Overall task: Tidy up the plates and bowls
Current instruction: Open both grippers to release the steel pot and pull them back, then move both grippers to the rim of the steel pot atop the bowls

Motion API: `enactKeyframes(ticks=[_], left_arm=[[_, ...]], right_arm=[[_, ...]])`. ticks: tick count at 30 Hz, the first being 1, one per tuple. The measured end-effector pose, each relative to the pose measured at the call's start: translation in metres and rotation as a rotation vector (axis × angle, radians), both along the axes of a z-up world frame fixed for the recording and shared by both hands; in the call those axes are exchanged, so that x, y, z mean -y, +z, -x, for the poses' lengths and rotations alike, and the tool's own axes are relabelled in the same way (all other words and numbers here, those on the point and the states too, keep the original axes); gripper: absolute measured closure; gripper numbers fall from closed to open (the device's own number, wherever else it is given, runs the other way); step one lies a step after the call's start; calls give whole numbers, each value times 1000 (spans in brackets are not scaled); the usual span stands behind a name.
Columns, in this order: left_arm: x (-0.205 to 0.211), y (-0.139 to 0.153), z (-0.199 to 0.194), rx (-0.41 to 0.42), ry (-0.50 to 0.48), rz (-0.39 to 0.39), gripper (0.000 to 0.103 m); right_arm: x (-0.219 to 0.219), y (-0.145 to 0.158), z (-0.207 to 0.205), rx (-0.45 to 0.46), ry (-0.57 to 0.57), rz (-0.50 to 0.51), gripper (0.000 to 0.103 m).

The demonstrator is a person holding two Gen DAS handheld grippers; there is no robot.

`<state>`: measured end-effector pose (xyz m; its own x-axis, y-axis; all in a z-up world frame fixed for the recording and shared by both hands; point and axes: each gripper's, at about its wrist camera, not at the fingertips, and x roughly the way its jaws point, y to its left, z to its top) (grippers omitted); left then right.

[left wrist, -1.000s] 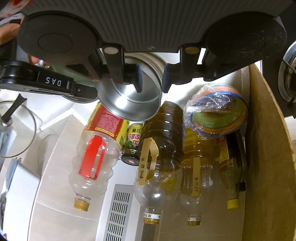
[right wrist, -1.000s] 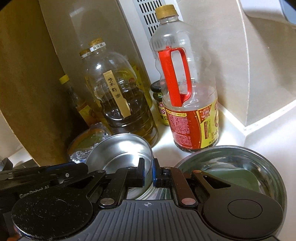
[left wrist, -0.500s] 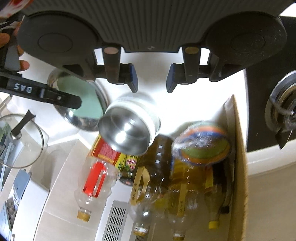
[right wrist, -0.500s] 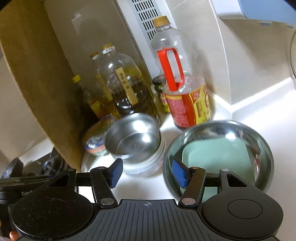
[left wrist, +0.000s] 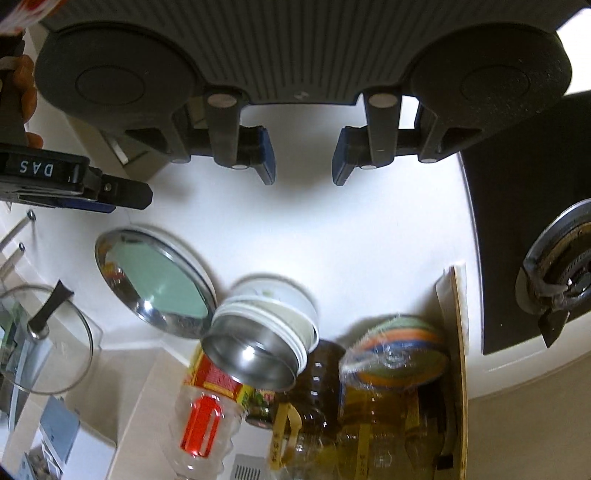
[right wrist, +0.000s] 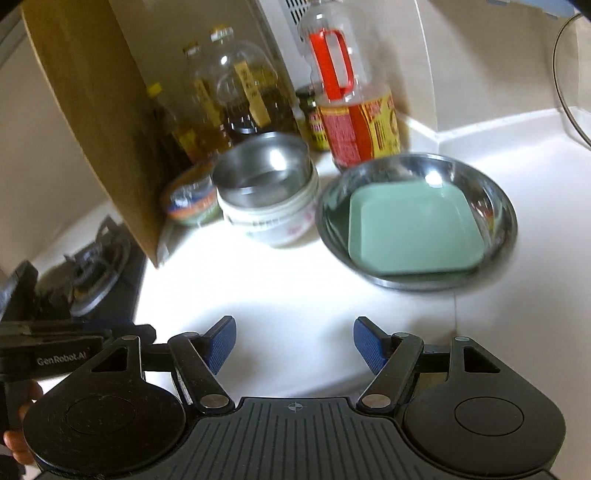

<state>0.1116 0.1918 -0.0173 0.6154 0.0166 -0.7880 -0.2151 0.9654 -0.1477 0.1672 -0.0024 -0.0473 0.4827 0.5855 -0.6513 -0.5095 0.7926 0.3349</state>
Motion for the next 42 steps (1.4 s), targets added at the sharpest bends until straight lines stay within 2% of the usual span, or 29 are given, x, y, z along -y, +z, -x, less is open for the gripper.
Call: enactKeyframes(ticks=[11,27,34,42], left_arm=[[16,-11,14,-66,-35,-14,73],[31,-17,11,-107,-35,-15,73],[40,-16,6,-102,-26,-19,73],[39,-8,-6,-51,48,-17,73]], right_arm=[[5,-16,19,-47,21,60,32],[9,-23,15,-87,61,109,32],[15,-22,11,-87,66,106,32],[27,-13,-7,-47,82,84,32]])
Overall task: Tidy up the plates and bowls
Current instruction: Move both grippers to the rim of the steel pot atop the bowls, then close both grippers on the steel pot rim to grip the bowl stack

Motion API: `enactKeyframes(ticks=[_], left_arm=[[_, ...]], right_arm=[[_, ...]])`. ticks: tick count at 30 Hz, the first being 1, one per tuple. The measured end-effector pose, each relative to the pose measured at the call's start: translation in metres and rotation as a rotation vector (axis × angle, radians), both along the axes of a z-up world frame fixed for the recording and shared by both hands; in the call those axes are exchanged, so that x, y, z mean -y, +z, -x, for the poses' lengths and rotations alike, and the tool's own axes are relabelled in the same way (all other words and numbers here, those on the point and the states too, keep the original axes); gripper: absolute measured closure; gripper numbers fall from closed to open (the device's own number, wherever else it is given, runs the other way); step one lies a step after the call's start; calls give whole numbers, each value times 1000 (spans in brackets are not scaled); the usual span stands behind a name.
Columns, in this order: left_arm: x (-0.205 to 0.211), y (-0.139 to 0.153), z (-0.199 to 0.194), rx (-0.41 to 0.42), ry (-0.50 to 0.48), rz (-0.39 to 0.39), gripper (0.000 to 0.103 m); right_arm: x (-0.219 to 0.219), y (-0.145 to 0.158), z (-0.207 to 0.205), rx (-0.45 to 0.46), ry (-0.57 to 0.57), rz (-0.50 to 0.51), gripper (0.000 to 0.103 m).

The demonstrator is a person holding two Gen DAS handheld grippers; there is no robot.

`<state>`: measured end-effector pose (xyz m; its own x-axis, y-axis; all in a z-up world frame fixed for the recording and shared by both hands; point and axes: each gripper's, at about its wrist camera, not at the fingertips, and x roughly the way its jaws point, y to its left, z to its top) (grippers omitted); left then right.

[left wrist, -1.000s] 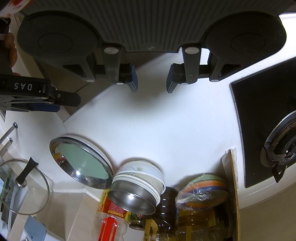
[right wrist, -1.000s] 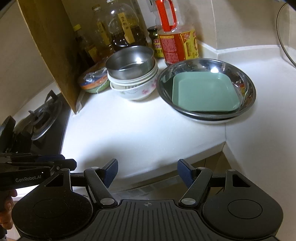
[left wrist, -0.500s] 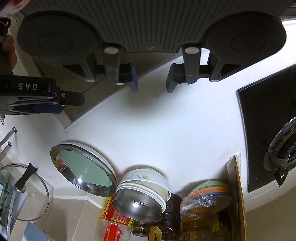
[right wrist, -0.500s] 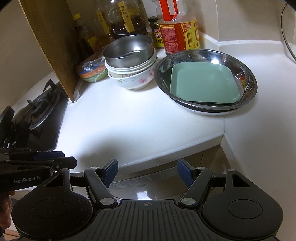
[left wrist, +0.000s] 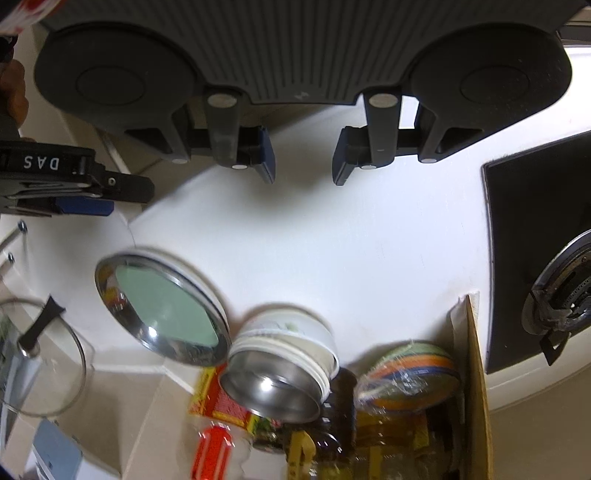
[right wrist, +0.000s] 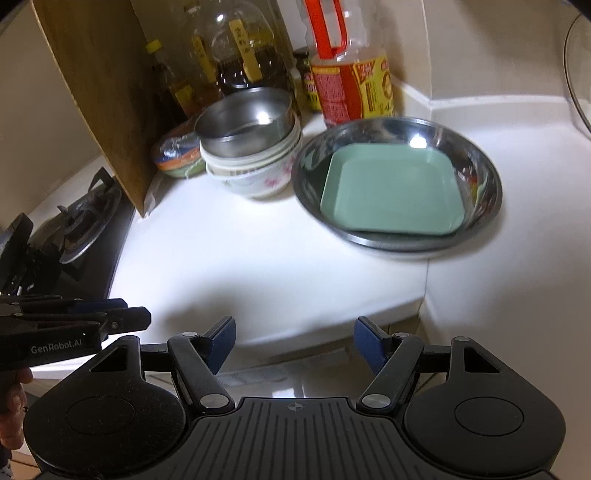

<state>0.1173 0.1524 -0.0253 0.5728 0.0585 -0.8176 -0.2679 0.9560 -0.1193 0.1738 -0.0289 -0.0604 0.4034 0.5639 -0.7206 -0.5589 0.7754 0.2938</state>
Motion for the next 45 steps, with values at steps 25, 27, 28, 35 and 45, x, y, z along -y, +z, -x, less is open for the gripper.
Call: enactKeyframes(ticks=[25,27,28,35,45], left_arm=[[-44,45,-111,248,29,-111,77],[-51,44,-120,243,20,-110,77],[-54,43,-125,242,14,-106,77],[-67,35,-149,232,-23,-96,85],[-75,25,-165,214,-38,-78,89]], right_arm=[[-41,35,-99,190,-47,-310,76],[-47,34,-107,191,-62,-315,80],[-50,34,-111,197,-64,-316,82],[-66,25,-129,194,-98,-301,97],[-70,12,-144,152,-125,-304,98]])
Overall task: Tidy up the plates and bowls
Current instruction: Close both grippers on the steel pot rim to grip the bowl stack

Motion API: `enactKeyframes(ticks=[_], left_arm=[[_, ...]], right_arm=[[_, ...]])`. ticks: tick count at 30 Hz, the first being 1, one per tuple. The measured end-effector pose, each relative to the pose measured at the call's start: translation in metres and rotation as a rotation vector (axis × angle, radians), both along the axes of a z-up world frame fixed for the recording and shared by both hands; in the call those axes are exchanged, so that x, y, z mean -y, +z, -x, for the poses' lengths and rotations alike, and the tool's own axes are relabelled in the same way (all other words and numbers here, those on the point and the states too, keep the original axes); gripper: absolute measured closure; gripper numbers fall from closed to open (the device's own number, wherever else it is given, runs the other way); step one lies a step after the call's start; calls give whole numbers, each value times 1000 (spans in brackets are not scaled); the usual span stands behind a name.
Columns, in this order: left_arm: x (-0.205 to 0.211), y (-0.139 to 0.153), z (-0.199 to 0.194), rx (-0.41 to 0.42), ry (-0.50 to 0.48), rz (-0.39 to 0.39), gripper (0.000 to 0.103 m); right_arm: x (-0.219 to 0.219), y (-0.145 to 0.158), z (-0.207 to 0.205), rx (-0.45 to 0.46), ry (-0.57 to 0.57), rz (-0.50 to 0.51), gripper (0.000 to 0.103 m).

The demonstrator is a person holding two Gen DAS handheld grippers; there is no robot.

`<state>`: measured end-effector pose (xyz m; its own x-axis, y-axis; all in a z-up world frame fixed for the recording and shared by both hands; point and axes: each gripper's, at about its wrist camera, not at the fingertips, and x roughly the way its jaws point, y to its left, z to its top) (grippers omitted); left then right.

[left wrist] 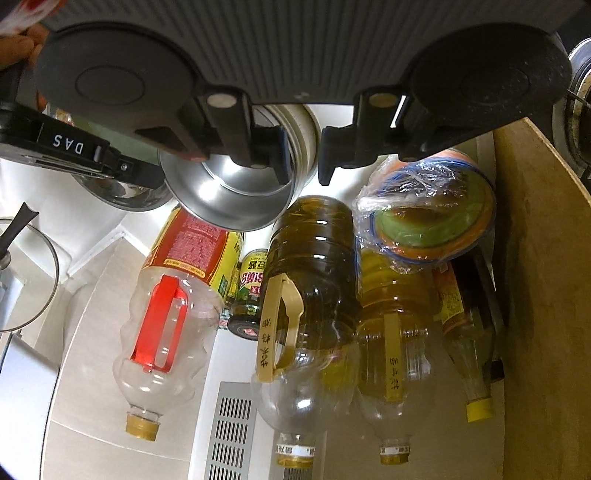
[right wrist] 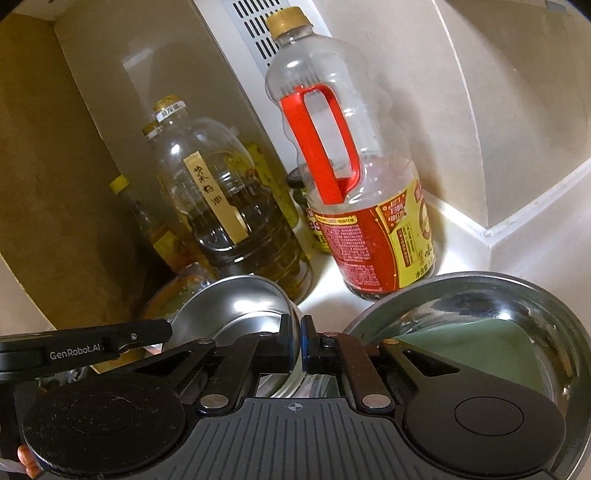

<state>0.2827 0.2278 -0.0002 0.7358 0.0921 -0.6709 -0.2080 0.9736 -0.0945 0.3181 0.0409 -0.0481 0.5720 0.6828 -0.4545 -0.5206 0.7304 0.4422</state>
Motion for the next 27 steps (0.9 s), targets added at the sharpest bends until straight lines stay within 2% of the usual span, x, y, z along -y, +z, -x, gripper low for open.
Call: enactKeyframes(ticks=[7,16,18,21,27], left_arm=[[-5,-12,-6,-29,2,25,89],[-14,-17,-6,-52,31,114,87],[-16,-17,-5,-45,43,122,87],[-16,-21,-9,-62,42,113,86],[-16,-24,-13,-80,41,118,86]], right_arm=[[-5,-6,-6,-31,6,17,98],[0,-3,-20,-60,12,-4,97],[0,-1,-24,-61,17,-8,95],[-2,2,-28,-53,26,-11,83],[-12,1,-32,-53,50,20,81]])
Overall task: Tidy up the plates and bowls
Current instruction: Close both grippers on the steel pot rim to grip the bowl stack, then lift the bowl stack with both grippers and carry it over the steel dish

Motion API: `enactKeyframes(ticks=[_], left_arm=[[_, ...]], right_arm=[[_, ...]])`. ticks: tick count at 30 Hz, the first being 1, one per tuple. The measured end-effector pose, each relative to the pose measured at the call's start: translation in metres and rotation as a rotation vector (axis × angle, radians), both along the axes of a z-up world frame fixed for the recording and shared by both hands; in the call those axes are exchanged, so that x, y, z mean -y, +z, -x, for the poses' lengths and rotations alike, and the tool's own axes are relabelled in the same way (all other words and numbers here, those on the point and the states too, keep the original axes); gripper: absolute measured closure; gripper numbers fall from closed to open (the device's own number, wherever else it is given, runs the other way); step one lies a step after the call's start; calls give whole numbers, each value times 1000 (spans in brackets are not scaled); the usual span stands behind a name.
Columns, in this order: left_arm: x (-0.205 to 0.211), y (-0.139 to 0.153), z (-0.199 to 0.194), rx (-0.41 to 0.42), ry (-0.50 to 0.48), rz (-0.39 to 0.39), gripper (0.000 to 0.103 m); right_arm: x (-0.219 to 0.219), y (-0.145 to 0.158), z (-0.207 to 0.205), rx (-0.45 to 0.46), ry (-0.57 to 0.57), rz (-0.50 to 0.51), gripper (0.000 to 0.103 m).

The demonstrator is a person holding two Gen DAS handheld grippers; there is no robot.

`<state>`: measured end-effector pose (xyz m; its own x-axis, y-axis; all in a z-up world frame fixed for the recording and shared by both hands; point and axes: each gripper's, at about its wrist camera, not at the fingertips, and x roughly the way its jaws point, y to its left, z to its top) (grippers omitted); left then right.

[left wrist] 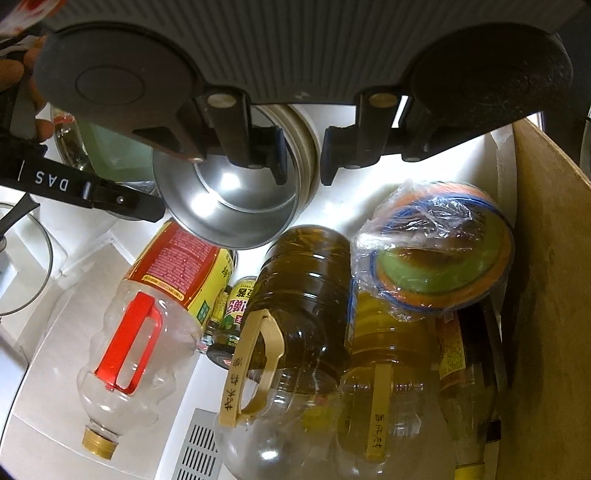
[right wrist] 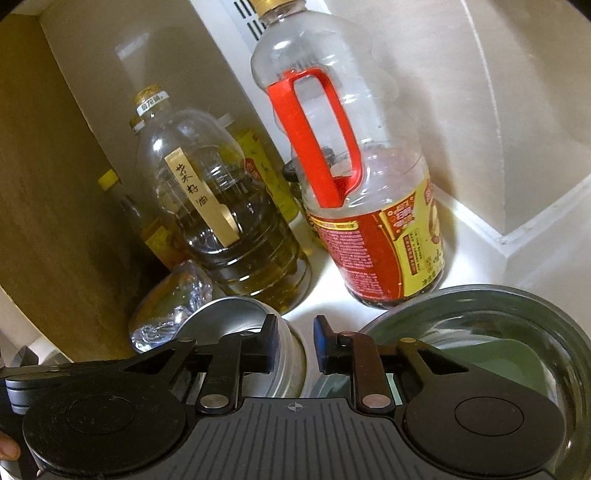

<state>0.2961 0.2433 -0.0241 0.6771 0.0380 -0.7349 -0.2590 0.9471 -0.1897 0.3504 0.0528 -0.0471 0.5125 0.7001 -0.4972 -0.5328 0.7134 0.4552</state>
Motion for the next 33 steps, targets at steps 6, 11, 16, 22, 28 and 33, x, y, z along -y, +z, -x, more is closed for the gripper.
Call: enactKeyframes(ticks=[6,11,16,22,28,33], left_arm=[[-2,1,2,-12,26,22,67],[-2,-11,-3,-59,23,66,67],[-4,-17,-2,-60,19,103,67],[-3,-15,5,-46,1,89,69],[-7,-15,19,-60,-7,89,70],[-6,-14,38,-75,-22,71,72]], right_arm=[[-11,-3,-9,-32,36,41,63],[-28,-6,-17,-42,83,117,63],[-42,-15,-24,-70,122,172,63],[-51,-18,-17,-68,155,209,63],[-54,-17,-2,-100,185,223,63],[-55,-16,24,-131,212,244,63]])
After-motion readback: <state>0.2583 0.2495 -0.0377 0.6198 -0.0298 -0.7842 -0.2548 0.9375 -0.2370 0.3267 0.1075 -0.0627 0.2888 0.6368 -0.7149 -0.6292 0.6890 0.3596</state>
